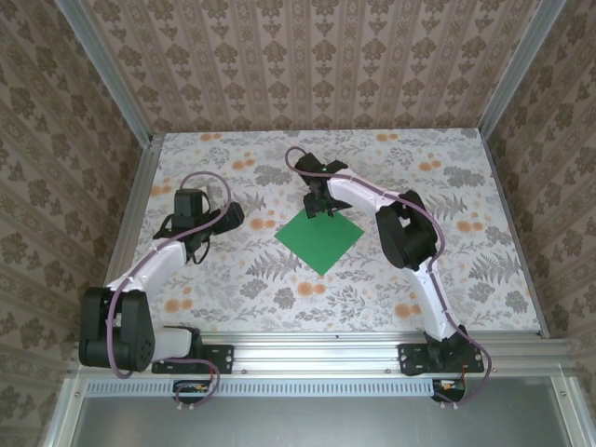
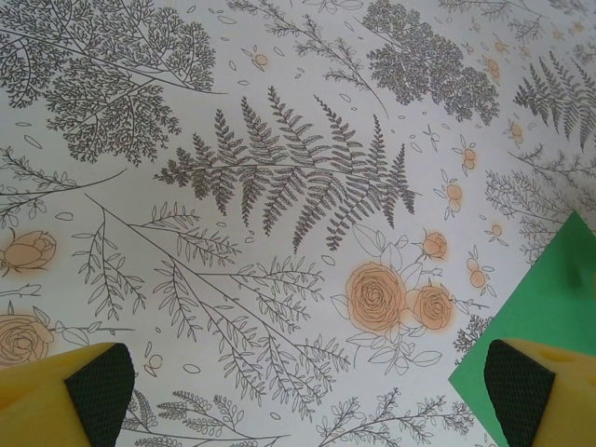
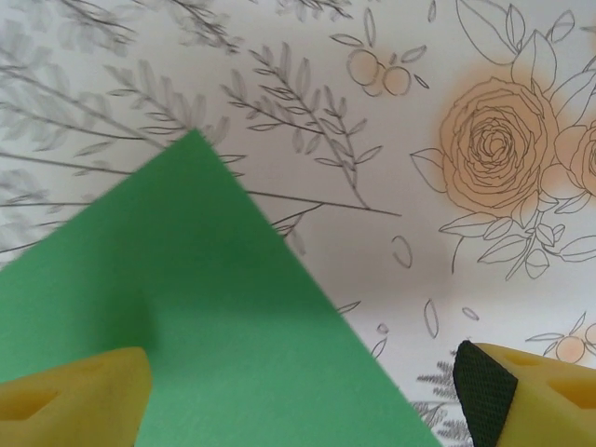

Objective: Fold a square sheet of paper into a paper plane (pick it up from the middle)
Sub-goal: Rotate the square sheet of paper at the center of the table.

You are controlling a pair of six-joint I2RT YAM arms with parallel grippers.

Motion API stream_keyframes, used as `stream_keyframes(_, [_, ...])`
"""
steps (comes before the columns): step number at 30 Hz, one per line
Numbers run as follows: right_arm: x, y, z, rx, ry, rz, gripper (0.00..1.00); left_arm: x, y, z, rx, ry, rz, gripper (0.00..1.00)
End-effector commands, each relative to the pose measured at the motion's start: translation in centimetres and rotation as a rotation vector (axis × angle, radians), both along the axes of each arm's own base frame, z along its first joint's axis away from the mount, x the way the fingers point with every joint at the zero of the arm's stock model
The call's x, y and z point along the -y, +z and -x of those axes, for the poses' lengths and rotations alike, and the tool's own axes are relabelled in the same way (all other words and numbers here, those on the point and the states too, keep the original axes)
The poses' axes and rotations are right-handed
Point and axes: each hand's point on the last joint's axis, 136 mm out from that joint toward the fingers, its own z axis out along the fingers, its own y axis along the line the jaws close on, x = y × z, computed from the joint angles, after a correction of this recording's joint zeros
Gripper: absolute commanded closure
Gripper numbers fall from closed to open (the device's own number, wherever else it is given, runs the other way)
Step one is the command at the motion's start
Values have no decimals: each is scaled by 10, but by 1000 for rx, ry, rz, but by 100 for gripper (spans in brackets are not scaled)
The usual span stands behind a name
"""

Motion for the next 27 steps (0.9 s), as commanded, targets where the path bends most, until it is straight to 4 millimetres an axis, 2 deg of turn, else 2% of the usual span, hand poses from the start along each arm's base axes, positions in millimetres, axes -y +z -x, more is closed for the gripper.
stream_keyframes(1, [27,1,2,-26,-41,103,13,2,3,5,-7,3,11,0])
stream_keyframes(5, [60,-5,12,-55,-90,172,12,4,3,5,-12,-4,12,0])
stream_keyframes(9, [93,-4,36,-74,-169,199,12,7,0,4,-21,-12,22,0])
stream_keyframes(11, [99,-1,51,-82,-202,177,12,8,-2,4,-25,-14,23,0])
stream_keyframes(14, [97,12,65,-77,-226,109,12,10,-5,3,-32,-20,24,0])
stream_keyframes(17, [96,41,64,-13,-251,56,11,13,-6,1,-40,-26,31,0])
stream_keyframes(20, [74,60,69,1,-199,-66,5,18,-7,0,-53,-39,49,0])
stream_keyframes(22, [51,57,78,-33,-107,-153,0,20,-9,0,-64,-41,58,0])
stream_keyframes(27, [32,38,92,-143,-52,-209,0,24,-14,0,-77,-38,59,0])
